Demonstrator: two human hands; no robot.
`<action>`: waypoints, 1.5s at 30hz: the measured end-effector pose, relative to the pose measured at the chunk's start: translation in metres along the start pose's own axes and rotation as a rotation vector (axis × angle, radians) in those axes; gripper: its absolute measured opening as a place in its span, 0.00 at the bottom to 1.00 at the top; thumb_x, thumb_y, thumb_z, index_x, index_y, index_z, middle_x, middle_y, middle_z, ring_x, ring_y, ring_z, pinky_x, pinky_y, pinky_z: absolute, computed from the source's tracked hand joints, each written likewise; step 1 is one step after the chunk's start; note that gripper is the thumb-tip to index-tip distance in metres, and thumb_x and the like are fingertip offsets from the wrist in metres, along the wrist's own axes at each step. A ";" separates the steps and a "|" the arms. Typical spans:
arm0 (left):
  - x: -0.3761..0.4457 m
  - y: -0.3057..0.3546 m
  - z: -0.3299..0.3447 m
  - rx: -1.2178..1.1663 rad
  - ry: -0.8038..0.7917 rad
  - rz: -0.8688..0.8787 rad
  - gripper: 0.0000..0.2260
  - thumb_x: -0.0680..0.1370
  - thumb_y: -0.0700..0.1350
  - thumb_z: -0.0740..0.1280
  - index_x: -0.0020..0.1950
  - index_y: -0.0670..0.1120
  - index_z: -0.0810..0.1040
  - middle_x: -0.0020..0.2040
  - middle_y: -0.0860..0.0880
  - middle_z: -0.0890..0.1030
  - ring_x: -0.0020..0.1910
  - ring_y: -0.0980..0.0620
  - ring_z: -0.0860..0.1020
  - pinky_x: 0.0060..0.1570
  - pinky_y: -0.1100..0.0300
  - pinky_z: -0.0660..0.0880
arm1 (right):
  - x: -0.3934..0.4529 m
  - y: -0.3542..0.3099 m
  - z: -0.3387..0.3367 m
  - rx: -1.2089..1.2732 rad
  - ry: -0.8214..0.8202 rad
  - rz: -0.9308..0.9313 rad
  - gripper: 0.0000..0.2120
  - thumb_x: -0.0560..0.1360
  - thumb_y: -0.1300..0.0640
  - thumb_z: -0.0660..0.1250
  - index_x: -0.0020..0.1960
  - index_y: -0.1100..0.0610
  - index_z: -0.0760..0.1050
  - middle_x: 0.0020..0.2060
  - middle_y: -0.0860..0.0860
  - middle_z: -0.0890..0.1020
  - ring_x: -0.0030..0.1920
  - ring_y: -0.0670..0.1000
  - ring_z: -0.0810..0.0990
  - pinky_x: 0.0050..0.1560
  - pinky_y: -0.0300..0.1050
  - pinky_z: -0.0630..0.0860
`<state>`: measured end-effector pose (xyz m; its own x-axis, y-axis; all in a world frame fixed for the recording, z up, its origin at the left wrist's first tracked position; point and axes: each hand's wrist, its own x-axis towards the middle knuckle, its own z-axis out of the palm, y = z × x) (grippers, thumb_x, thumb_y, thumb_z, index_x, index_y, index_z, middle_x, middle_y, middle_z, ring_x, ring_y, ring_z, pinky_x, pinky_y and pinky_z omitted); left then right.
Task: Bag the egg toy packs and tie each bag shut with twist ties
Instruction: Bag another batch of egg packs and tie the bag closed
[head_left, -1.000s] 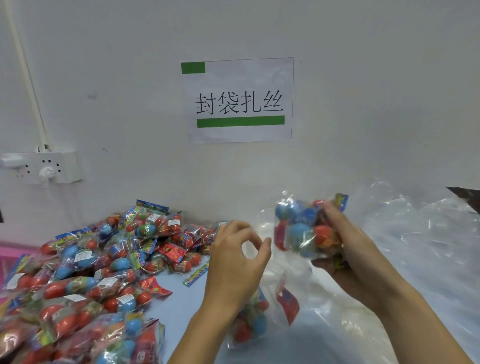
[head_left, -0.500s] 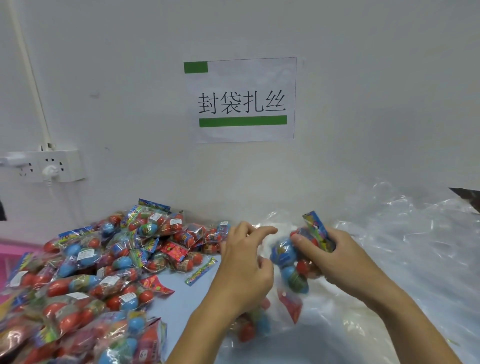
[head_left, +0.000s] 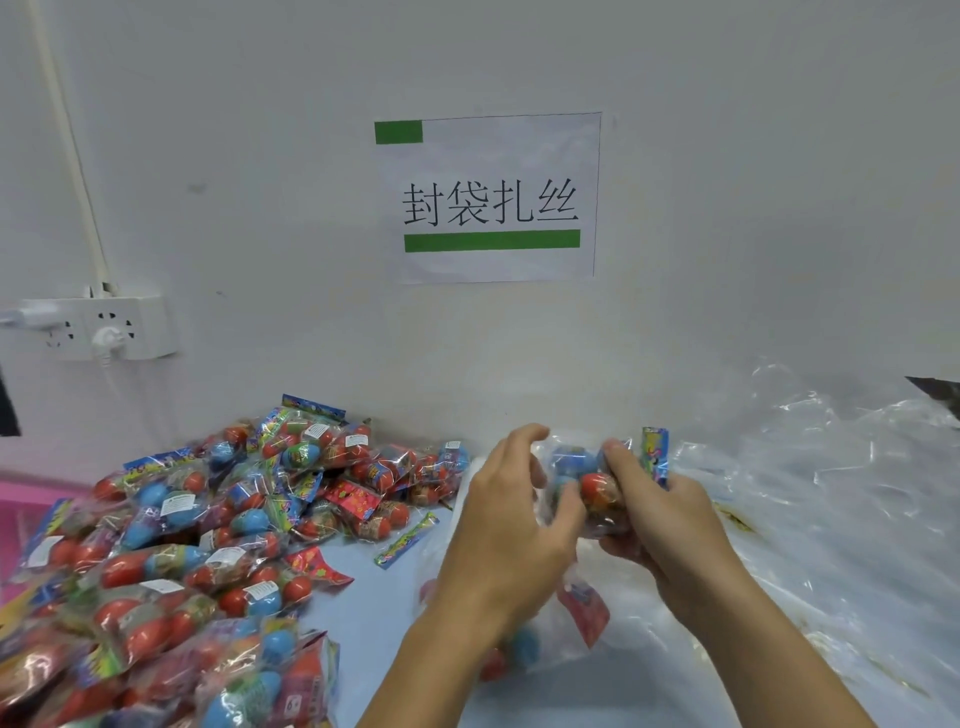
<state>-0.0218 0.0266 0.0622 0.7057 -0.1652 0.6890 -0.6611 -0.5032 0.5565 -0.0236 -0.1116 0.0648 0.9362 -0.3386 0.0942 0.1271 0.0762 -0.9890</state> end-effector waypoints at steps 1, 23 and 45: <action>0.002 -0.001 -0.001 0.010 0.055 -0.032 0.13 0.79 0.50 0.67 0.63 0.51 0.74 0.43 0.57 0.74 0.43 0.59 0.74 0.44 0.70 0.69 | -0.001 0.000 0.002 0.006 -0.036 0.018 0.17 0.78 0.46 0.68 0.44 0.60 0.83 0.33 0.54 0.84 0.30 0.50 0.82 0.27 0.40 0.77; 0.004 -0.005 -0.009 0.063 0.048 0.036 0.19 0.77 0.57 0.64 0.65 0.50 0.78 0.60 0.57 0.77 0.61 0.62 0.72 0.59 0.77 0.63 | -0.001 0.002 -0.003 0.078 -0.138 0.133 0.15 0.80 0.50 0.67 0.50 0.62 0.84 0.43 0.58 0.87 0.41 0.55 0.87 0.37 0.45 0.83; -0.004 0.007 0.011 0.102 -0.155 0.138 0.09 0.82 0.51 0.60 0.50 0.49 0.77 0.50 0.55 0.79 0.55 0.55 0.73 0.62 0.54 0.67 | -0.010 0.010 0.004 0.195 -0.516 0.332 0.15 0.84 0.66 0.54 0.52 0.57 0.79 0.44 0.52 0.83 0.47 0.47 0.82 0.44 0.42 0.79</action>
<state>-0.0266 0.0145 0.0590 0.6465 -0.3623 0.6714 -0.7302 -0.5488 0.4069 -0.0306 -0.1038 0.0548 0.9670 0.2232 -0.1228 -0.1853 0.2849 -0.9405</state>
